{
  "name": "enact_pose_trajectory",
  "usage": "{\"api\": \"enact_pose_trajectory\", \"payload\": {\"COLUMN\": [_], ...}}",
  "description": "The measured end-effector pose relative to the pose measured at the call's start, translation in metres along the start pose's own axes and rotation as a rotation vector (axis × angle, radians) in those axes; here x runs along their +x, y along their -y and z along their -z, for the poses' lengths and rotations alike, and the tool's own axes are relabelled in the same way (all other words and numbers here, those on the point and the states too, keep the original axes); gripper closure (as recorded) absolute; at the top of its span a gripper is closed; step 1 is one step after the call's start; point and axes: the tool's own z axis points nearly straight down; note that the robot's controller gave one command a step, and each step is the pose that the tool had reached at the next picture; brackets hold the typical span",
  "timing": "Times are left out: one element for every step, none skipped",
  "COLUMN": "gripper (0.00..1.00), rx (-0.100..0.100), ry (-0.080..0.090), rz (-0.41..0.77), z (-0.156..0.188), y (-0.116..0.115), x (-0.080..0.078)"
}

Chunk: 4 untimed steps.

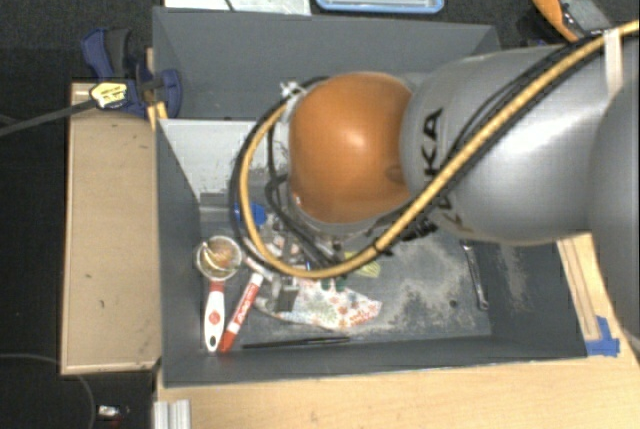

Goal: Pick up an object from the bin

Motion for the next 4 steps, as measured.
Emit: {"api": "enact_pose_trajectory", "payload": {"gripper": [0.0, 0.0, 0.0, 0.0], "rx": [-0.002, -0.004, -0.007, -0.007], "ry": [0.008, 0.013, 0.016, 0.016], "rz": [-0.006, -0.057, -0.063, -0.16], "z": [0.004, -0.073, -0.139, -0.135], "y": [0.001, 0.045, 0.086, 0.081], "x": [-0.002, -0.05, -0.088, -0.078]}}
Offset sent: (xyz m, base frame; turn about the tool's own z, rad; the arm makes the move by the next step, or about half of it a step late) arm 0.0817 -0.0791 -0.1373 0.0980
